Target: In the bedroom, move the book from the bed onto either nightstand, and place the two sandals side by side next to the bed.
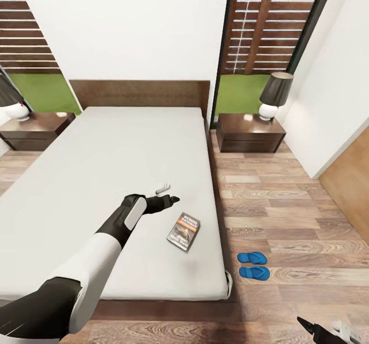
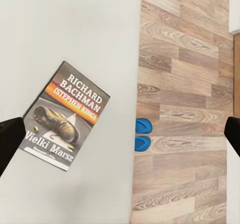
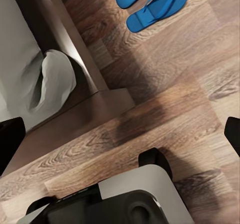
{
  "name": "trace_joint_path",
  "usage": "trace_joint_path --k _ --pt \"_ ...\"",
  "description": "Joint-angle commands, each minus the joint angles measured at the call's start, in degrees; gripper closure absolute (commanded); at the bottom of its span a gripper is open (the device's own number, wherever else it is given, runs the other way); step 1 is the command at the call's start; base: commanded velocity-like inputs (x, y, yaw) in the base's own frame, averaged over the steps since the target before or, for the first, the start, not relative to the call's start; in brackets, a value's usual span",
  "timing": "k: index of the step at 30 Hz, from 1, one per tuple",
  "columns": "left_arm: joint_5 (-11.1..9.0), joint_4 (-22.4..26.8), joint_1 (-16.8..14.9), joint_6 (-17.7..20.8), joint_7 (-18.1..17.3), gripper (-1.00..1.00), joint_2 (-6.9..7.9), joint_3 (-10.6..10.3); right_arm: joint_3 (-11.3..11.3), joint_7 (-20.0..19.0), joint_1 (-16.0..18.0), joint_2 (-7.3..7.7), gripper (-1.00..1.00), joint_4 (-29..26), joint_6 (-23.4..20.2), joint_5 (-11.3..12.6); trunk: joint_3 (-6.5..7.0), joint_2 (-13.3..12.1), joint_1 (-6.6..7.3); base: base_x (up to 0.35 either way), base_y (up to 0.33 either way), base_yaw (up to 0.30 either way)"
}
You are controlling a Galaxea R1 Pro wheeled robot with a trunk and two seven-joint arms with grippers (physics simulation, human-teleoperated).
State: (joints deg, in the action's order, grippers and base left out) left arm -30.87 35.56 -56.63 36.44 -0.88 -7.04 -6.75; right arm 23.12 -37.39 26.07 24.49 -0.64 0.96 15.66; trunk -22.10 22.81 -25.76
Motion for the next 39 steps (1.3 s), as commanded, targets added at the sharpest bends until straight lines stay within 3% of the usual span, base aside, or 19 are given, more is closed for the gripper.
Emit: trace_joint_path --k 1,39 --pt "0.1 0.0 0.0 0.2 -0.1 -1.0 0.01 0.0 -0.3 -0.2 0.1 0.03 -1.0 0.1 0.1 0.5 -0.18 0.1 -0.03 0.0 0.0 0.0" --pt "0.1 0.0 0.0 0.2 -0.1 -1.0 0.01 0.0 -0.3 -0.2 0.1 0.03 -1.0 0.1 0.1 0.5 -3.59 0.1 -0.03 0.0 0.0 0.0"
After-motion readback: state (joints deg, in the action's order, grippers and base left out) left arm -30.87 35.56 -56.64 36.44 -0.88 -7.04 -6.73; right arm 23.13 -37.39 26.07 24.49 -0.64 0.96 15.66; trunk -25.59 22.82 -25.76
